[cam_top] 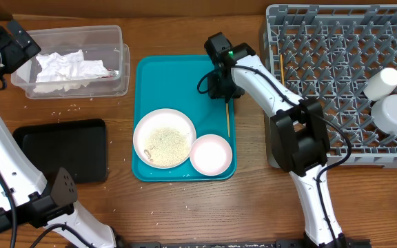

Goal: Sort waste into correct bins and load items into the dishwasher
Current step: 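Return the right gripper to the tray and grasp the second chopstick, then carry the second chopstick right and lay it in the dish rack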

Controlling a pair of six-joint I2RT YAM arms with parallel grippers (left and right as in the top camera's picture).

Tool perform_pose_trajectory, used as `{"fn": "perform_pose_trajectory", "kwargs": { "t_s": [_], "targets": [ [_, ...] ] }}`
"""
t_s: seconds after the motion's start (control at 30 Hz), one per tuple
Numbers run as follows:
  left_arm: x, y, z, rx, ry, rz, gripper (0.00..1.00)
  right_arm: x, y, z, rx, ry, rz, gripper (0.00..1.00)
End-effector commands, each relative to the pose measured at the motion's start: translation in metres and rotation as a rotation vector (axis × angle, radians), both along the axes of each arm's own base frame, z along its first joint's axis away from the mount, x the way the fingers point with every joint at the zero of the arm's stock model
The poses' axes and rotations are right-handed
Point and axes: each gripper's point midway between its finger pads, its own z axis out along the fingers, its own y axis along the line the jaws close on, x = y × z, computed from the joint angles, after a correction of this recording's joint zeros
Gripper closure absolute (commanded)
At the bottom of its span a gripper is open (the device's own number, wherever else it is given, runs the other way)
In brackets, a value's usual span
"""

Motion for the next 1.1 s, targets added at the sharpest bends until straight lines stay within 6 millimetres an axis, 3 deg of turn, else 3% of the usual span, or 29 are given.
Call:
{"fn": "perform_pose_trajectory", "kwargs": {
  "t_s": [0.0,0.13,0.2,0.33,0.43,0.57,0.73,0.87,0.97,1.07],
  "targets": [
    [-0.001,0.002,0.000,0.016,0.005,-0.009,0.00,-0.005,-0.003,-0.005,-0.013,0.006,-0.005,0.57],
    [-0.001,0.002,0.000,0.016,0.004,-0.009,0.00,-0.014,-0.005,-0.020,-0.015,0.043,-0.004,0.59],
    [-0.001,0.002,0.000,0.016,0.005,-0.009,0.00,-0.020,-0.003,-0.027,-0.002,0.066,-0.008,0.66],
    [-0.001,0.002,0.000,0.016,0.004,-0.009,0.00,-0.030,0.000,-0.030,0.025,0.109,-0.019,0.93],
    [-0.001,0.002,0.000,0.016,0.005,-0.009,0.00,-0.028,0.005,-0.020,0.048,0.108,-0.016,0.96],
    [-0.001,0.002,0.000,0.016,0.005,-0.009,0.00,-0.007,0.007,0.017,0.075,0.053,-0.028,0.96],
    [-0.001,0.002,0.000,0.016,0.004,-0.009,0.00,0.037,-0.011,0.101,0.142,-0.097,-0.075,0.96],
    [-0.001,0.002,0.000,0.016,0.005,-0.009,0.00,0.063,-0.054,0.171,0.167,-0.238,-0.090,0.96],
    [-0.001,0.002,0.000,0.016,0.005,-0.009,0.00,0.068,-0.096,0.194,0.145,-0.277,-0.114,0.96],
    [-0.001,0.002,0.000,0.016,0.005,-0.009,0.00,0.068,-0.137,0.194,0.111,-0.261,-0.135,0.96]
  ]
}}
